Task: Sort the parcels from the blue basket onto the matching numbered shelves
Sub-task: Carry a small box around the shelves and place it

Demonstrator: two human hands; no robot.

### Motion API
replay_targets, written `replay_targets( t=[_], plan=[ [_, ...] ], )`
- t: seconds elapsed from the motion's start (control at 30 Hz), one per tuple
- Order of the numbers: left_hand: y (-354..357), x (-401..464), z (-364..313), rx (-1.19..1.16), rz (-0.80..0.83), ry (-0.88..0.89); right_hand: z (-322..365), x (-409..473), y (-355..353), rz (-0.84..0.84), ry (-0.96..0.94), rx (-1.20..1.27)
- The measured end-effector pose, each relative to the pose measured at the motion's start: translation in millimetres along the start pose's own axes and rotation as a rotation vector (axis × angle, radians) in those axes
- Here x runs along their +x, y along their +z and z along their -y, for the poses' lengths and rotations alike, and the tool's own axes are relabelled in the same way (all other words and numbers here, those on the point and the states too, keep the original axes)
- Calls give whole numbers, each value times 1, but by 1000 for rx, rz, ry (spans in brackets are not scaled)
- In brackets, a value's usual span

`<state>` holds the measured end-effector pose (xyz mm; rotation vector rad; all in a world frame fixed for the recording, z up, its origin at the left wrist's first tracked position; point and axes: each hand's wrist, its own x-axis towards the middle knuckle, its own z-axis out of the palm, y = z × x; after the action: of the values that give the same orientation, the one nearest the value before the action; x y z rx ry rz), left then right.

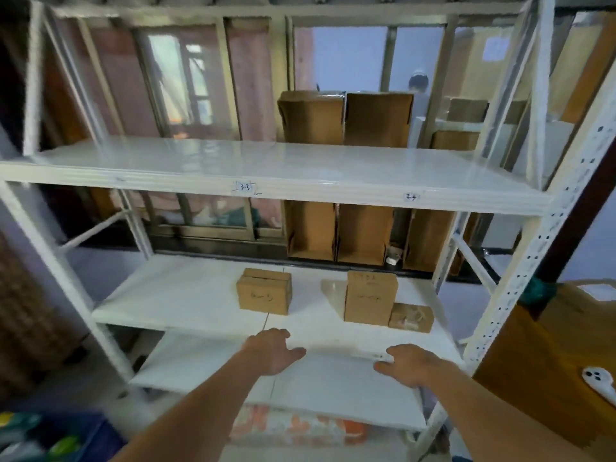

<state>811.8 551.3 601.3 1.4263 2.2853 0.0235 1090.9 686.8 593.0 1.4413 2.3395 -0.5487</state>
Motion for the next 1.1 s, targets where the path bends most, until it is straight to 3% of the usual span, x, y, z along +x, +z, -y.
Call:
replay_targets(
  t=[0.33, 0.63, 1.1],
  plan=[
    [-4, -133, 200, -200, -100, -484, 239, 10, 22, 109, -492, -177],
    [2, -272, 351, -254, -171, -744, 445, -40, 63, 99, -791, -334],
    [49, -381, 476, -342, -188, -952, 623, -70, 151, 185, -1009, -491]
  ],
)
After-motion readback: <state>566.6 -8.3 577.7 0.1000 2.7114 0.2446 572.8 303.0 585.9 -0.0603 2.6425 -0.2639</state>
